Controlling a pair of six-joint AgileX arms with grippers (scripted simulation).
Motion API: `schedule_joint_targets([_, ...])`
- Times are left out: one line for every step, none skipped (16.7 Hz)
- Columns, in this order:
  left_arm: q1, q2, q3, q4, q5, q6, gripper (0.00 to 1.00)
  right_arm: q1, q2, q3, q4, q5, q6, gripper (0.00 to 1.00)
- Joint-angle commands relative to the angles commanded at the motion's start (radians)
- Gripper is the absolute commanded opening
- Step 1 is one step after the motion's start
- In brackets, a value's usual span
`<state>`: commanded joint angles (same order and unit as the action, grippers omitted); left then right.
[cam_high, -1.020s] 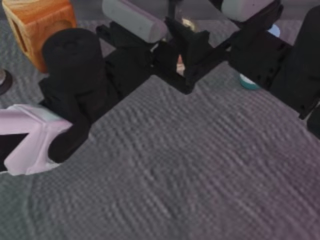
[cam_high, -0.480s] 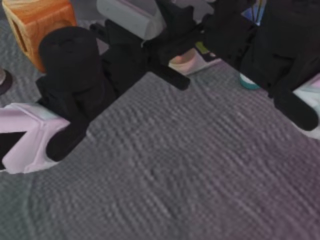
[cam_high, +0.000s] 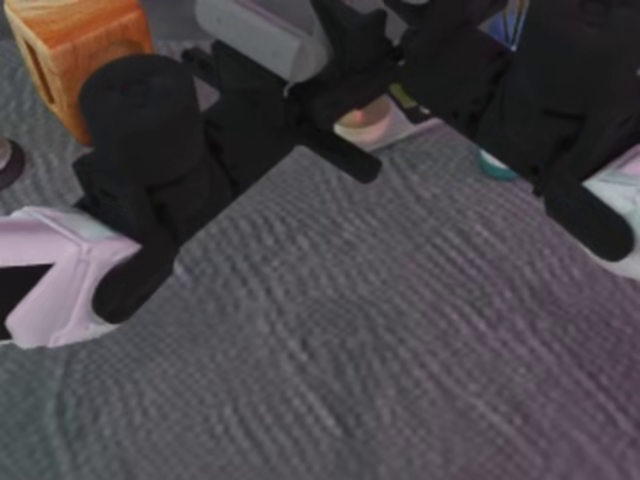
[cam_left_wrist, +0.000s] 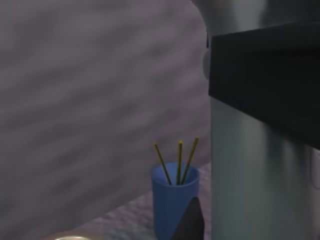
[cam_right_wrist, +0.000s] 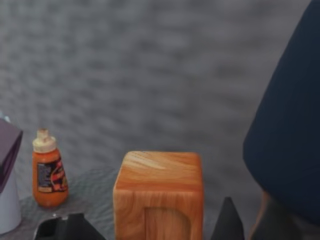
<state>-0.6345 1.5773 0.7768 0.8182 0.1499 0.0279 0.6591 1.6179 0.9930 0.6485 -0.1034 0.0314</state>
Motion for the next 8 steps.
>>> schedule_joint_targets([0.000, 0.000, 0.000, 0.000, 0.000, 0.000, 0.00, 0.000, 0.000, 0.000, 0.000, 0.000, 0.000, 0.32])
schedule_joint_targets([0.000, 0.000, 0.000, 0.000, 0.000, 0.000, 0.00, 0.000, 0.000, 0.000, 0.000, 0.000, 0.000, 0.25])
schedule_joint_targets([0.000, 0.000, 0.000, 0.000, 0.000, 0.000, 0.00, 0.000, 0.000, 0.000, 0.000, 0.000, 0.000, 0.17])
schedule_joint_targets([0.000, 0.000, 0.000, 0.000, 0.000, 0.000, 0.00, 0.000, 0.000, 0.000, 0.000, 0.000, 0.000, 0.10])
schedule_joint_targets([0.000, 0.000, 0.000, 0.000, 0.000, 0.000, 0.00, 0.000, 0.000, 0.000, 0.000, 0.000, 0.000, 0.02])
schedule_joint_targets([0.000, 0.000, 0.000, 0.000, 0.000, 0.000, 0.00, 0.000, 0.000, 0.000, 0.000, 0.000, 0.000, 0.00])
schedule_joint_targets([0.000, 0.000, 0.000, 0.000, 0.000, 0.000, 0.00, 0.000, 0.000, 0.000, 0.000, 0.000, 0.000, 0.00])
schedule_joint_targets([0.000, 0.000, 0.000, 0.000, 0.000, 0.000, 0.00, 0.000, 0.000, 0.000, 0.000, 0.000, 0.000, 0.00])
